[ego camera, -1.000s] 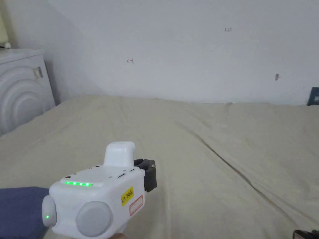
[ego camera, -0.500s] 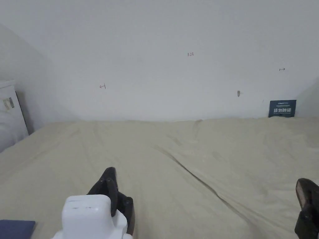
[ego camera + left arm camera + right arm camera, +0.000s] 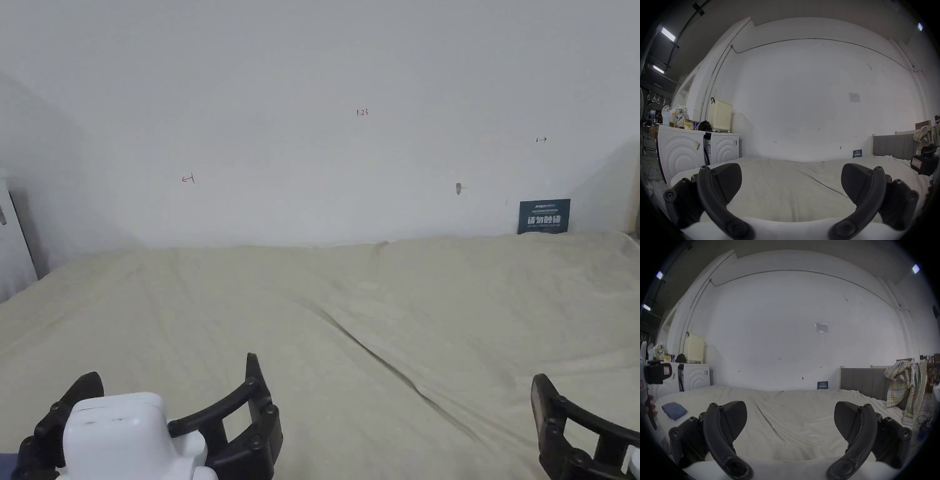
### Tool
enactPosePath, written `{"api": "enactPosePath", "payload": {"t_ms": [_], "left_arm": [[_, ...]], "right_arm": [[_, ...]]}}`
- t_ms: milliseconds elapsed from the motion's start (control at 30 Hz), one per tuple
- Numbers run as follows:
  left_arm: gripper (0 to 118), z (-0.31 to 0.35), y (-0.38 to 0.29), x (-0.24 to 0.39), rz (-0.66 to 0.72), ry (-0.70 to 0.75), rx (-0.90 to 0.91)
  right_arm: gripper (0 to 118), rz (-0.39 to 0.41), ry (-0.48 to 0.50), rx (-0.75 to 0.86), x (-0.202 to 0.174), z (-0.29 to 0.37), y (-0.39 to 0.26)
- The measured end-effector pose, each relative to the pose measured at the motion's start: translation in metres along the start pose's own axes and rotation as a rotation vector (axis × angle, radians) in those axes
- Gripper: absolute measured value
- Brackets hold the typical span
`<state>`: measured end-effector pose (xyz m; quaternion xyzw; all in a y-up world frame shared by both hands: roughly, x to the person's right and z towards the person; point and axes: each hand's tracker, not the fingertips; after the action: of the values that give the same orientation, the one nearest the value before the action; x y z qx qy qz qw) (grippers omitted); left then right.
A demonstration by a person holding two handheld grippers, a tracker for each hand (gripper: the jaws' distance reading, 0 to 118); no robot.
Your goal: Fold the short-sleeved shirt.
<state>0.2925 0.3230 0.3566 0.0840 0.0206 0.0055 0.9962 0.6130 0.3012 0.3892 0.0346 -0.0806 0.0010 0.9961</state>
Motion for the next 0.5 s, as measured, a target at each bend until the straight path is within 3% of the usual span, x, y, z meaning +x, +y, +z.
{"api": "enactPosePath", "payload": {"t_ms": [67, 133, 367, 500], "left_arm": [[118, -0.001, 0.000, 0.001, -0.025, 0.000, -0.007], [118, -0.002, 0.000, 0.001, -0.041, -0.005, -0.017], [118, -0.005, -0.002, -0.001, 0.000, -0.038, -0.056], [118, -0.010, -0.010, 0.010, -0.079, 0.173, -0.091]], "right_arm": [[109, 0.067, -0.014, -0.039, -0.003, -0.003, 0.001], [109, 0.076, -0.012, -0.042, -0.006, -0.003, 0.000], [109, 0.012, 0.048, -0.037, -0.006, 0.000, -0.001], [109, 0.037, 0.067, -0.055, -0.009, -0.002, -0.002]]}}
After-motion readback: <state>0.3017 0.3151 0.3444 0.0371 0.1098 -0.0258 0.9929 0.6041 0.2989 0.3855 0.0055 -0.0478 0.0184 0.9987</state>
